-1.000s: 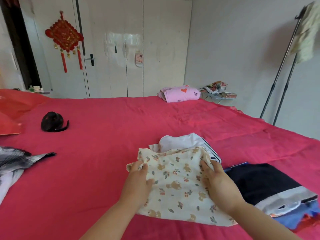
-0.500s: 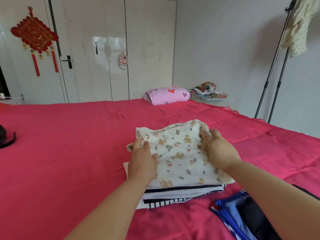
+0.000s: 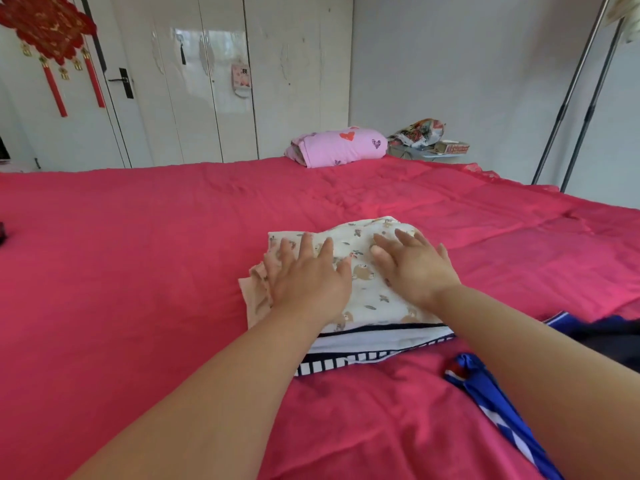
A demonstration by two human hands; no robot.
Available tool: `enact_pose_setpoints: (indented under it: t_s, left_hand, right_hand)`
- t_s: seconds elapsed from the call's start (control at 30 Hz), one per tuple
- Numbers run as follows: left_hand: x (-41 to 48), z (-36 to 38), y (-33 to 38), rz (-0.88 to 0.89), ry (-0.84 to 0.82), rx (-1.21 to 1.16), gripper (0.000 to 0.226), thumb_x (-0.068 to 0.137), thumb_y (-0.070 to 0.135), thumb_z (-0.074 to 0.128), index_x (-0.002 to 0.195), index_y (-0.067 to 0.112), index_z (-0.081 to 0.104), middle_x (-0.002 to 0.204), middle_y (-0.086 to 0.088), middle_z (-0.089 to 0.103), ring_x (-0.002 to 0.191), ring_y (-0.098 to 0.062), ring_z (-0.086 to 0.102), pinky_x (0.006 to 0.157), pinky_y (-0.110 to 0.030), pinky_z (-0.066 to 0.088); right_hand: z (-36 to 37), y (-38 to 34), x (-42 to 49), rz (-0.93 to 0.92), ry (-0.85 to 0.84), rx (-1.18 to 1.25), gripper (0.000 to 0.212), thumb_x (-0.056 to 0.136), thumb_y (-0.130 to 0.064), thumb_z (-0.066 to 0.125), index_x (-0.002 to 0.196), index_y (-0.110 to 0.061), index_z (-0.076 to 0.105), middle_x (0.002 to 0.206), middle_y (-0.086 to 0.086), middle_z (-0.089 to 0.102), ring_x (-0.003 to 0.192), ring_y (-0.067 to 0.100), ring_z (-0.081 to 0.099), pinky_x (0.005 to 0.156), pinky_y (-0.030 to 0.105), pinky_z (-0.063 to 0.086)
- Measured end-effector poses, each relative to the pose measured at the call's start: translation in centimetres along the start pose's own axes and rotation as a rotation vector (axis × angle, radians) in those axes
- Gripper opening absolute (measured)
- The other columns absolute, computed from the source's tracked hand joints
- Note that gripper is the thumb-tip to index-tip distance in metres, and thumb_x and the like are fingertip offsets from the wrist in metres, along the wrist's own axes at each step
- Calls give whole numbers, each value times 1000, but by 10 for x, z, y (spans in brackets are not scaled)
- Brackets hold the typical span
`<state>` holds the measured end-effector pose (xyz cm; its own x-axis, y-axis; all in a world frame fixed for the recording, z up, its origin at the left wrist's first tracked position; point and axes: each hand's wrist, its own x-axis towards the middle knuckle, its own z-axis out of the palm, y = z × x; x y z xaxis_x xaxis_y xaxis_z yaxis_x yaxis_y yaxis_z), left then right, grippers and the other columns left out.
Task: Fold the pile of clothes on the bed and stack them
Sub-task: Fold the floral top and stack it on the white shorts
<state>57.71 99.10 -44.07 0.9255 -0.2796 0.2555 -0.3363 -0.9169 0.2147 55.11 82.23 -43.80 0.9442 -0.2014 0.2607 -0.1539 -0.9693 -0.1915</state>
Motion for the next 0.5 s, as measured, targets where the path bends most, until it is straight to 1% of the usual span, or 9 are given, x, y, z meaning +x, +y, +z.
enact_pose_setpoints:
  t_s: [0.07, 0.13, 0.23, 0.3, 0.5]
  left_hand:
    - [0, 18, -6, -16, -136, 67, 65, 89, 65, 11, 147, 37, 8, 158, 1, -2, 143, -31, -14, 111, -56, -10]
    - [-3, 40, -16, -40, -210, 102, 70, 84, 71, 9, 147, 39, 7, 158, 2, -1, 143, -31, -13, 111, -59, -8]
    - [4, 59, -20, -36, -201, 109, 74, 80, 75, 7, 146, 40, 11, 158, 1, 4, 143, -33, -8, 111, -60, -3]
    - [7, 64, -21, -34, -204, 102, 75, 79, 75, 6, 145, 41, 12, 158, 1, 5, 143, -34, -7, 109, -60, -1]
    - [-1, 59, -21, -23, -250, 96, 73, 82, 74, 8, 147, 39, 8, 158, 3, 1, 143, -31, -10, 112, -59, -1]
  right_hand:
    - [20, 3, -3, 17, -133, -92, 56, 92, -61, 9, 145, -43, 10, 158, -2, 3, 145, 26, -5, 113, 56, 2]
    - [42, 8, -7, 44, -199, -110, 57, 90, -64, 7, 144, -45, 4, 158, -5, -4, 145, 26, -10, 112, 58, 2]
    - [62, 15, -3, 62, -160, -72, 57, 89, -66, 9, 143, -48, 6, 158, -7, -3, 145, 25, -9, 112, 57, 4]
    - [67, 17, 1, 65, -161, -69, 58, 88, -67, 10, 143, -49, 8, 158, -8, -2, 145, 25, -8, 111, 57, 4]
    - [60, 13, -7, 82, -256, -85, 56, 91, -62, 10, 144, -45, 6, 158, -6, -5, 144, 25, -12, 112, 57, 2]
